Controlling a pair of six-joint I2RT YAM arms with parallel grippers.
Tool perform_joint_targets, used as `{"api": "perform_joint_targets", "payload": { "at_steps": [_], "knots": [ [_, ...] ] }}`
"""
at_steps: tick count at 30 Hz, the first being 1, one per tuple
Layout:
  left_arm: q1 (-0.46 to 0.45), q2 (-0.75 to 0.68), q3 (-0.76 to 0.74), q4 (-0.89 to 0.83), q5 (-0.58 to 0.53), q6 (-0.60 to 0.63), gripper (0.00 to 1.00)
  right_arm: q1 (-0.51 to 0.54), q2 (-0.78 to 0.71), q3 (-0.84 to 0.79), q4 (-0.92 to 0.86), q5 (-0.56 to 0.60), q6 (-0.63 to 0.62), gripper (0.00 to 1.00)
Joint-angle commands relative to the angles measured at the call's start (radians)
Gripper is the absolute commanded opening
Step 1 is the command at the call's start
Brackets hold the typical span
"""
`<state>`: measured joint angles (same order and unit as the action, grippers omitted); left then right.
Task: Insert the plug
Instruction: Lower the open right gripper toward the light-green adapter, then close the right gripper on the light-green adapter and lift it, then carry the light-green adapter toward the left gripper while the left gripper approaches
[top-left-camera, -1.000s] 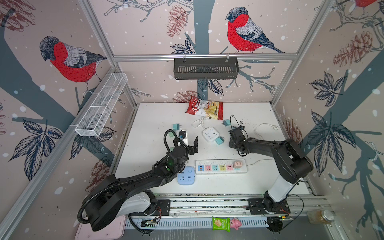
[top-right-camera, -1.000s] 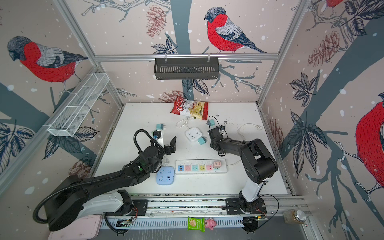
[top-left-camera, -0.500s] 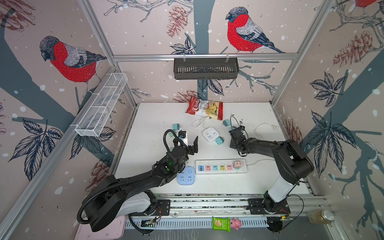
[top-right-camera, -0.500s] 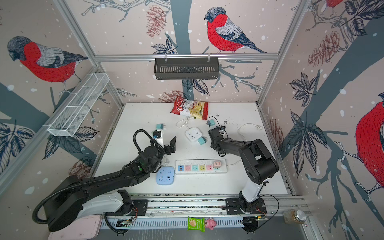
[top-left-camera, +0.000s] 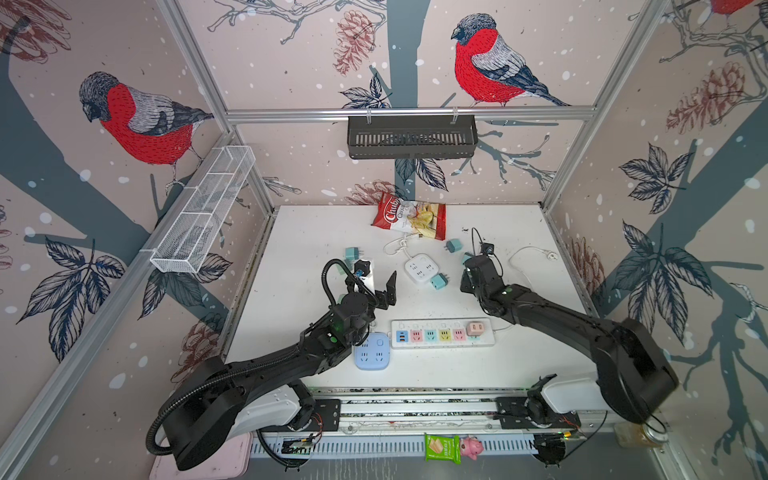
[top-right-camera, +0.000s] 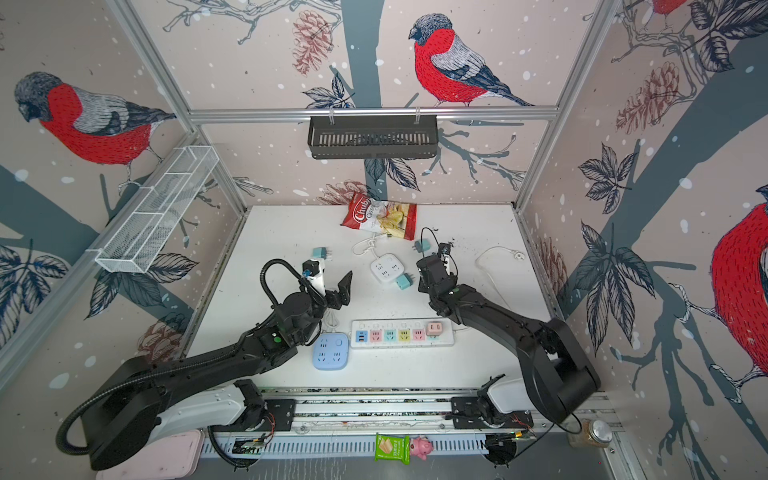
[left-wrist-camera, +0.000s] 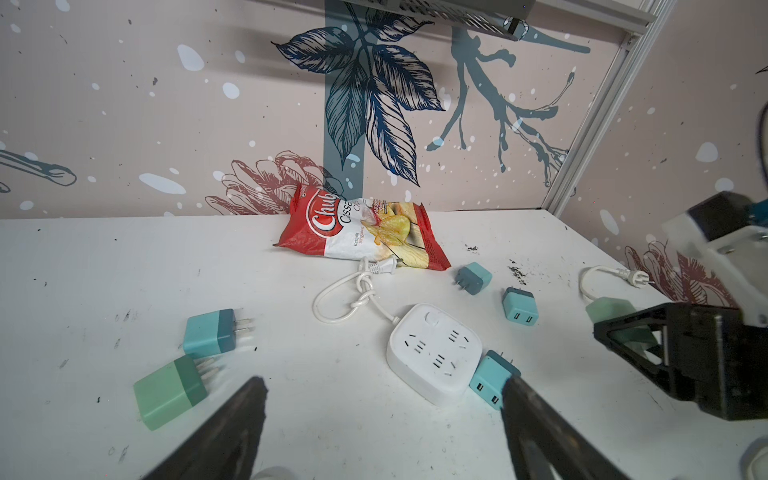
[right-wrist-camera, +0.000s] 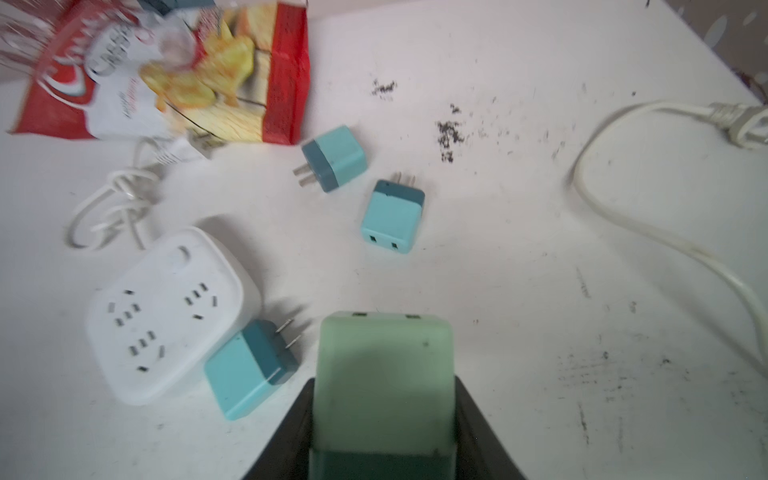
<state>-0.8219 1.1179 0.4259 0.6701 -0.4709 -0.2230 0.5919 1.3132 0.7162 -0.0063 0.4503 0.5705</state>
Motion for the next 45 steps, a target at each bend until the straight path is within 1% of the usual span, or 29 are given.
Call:
{"api": "perform_joint_targets", "payload": {
  "at_steps": [1, 4, 7, 9, 10, 11, 13, 16, 19, 20, 22, 25, 28, 31, 36, 39, 43, 45],
  "knots": [
    [-0.002, -0.023, -0.010, 0.029, 0.004, -0.022, 0.89, 0.037, -0.139, -0.072, 0.145, 0.047, -0.094, 0.22],
    [-0.003, -0.038, -0.010, 0.019, 0.010, -0.022, 0.88, 0.072, -0.292, -0.192, 0.280, 0.045, -0.172, 0.20],
    [-0.003, -0.058, -0.006, 0.004, 0.034, -0.043, 0.88, 0.105, -0.440, -0.332, 0.434, -0.002, -0.308, 0.20],
    [-0.007, -0.075, -0.006, 0.002, 0.076, -0.038, 0.87, 0.122, -0.540, -0.393, 0.473, -0.034, -0.383, 0.20],
    [-0.012, -0.083, -0.006, 0.004, 0.098, -0.027, 0.86, 0.127, -0.589, -0.422, 0.492, -0.047, -0.405, 0.20],
    [-0.015, -0.088, -0.009, 0.017, 0.121, -0.008, 0.86, 0.126, -0.630, -0.445, 0.510, -0.051, -0.400, 0.20],
    [-0.030, -0.100, -0.022, 0.052, 0.150, 0.026, 0.85, 0.128, -0.704, -0.512, 0.608, -0.145, -0.435, 0.19],
    [-0.059, -0.113, -0.023, 0.070, 0.192, 0.065, 0.83, 0.140, -0.749, -0.608, 0.771, -0.248, -0.497, 0.17],
    [-0.103, -0.135, -0.017, 0.072, 0.241, 0.125, 0.80, 0.154, -0.738, -0.631, 0.810, -0.286, -0.530, 0.15],
    [-0.114, -0.142, -0.019, 0.079, 0.265, 0.143, 0.80, 0.156, -0.726, -0.631, 0.811, -0.323, -0.546, 0.13],
    [-0.131, -0.166, -0.029, 0.101, 0.364, 0.178, 0.78, 0.168, -0.687, -0.632, 0.828, -0.385, -0.591, 0.09],
    [-0.138, -0.198, -0.058, 0.146, 0.461, 0.195, 0.76, 0.206, -0.633, -0.624, 0.836, -0.469, -0.687, 0.06],
    [-0.138, -0.208, -0.078, 0.183, 0.530, 0.205, 0.75, 0.252, -0.596, -0.634, 0.864, -0.493, -0.775, 0.06],
    [-0.140, -0.192, -0.060, 0.184, 0.660, 0.216, 0.73, 0.293, -0.554, -0.658, 0.925, -0.489, -0.867, 0.08],
    [-0.146, -0.118, 0.008, 0.139, 0.825, 0.221, 0.71, 0.360, -0.483, -0.705, 1.060, -0.453, -0.979, 0.09],
    [-0.152, -0.053, 0.065, 0.079, 0.854, 0.224, 0.69, 0.401, -0.444, -0.703, 1.099, -0.402, -1.012, 0.09],
    [-0.152, 0.022, 0.109, 0.047, 0.876, 0.220, 0.69, 0.459, -0.411, -0.704, 1.164, -0.264, -1.058, 0.04],
    [-0.151, 0.045, 0.126, 0.029, 0.878, 0.217, 0.69, 0.477, -0.416, -0.713, 1.184, -0.239, -1.070, 0.04]
  ]
}}
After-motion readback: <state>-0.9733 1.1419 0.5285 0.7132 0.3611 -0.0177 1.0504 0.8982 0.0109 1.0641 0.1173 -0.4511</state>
